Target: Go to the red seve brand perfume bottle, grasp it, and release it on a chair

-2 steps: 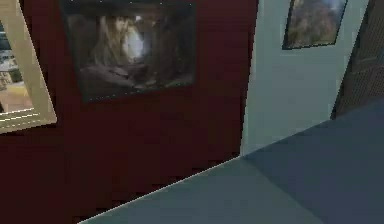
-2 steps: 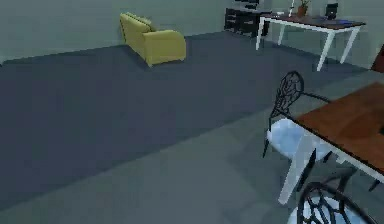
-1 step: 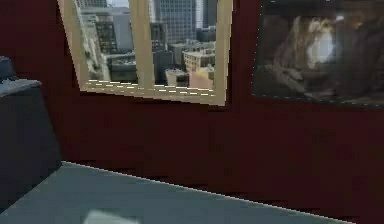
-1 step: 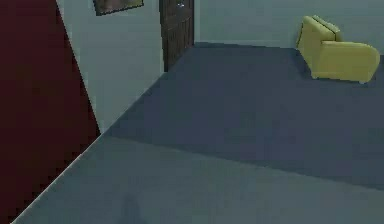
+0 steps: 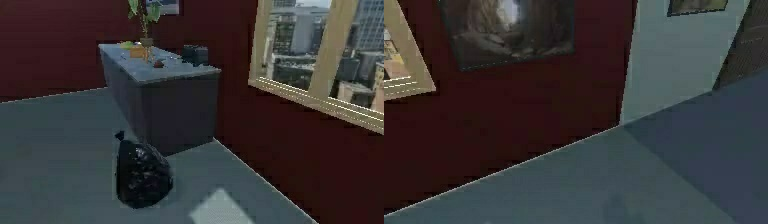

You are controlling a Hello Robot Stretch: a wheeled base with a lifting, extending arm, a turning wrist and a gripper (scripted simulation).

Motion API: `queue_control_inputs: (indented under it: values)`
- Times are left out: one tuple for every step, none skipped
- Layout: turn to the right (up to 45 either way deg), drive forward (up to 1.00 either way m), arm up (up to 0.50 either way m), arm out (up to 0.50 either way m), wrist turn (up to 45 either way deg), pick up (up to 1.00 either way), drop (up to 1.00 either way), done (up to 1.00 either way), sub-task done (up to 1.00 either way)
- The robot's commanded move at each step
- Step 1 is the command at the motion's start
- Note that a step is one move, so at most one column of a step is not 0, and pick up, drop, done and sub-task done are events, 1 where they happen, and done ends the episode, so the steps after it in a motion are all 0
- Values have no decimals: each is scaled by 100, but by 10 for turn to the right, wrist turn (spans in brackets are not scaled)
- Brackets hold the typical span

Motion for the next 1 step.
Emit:
queue_control_inputs:
  values:
    - [-360, 0, 0, 0, 0, 0, 0, 0, 0]
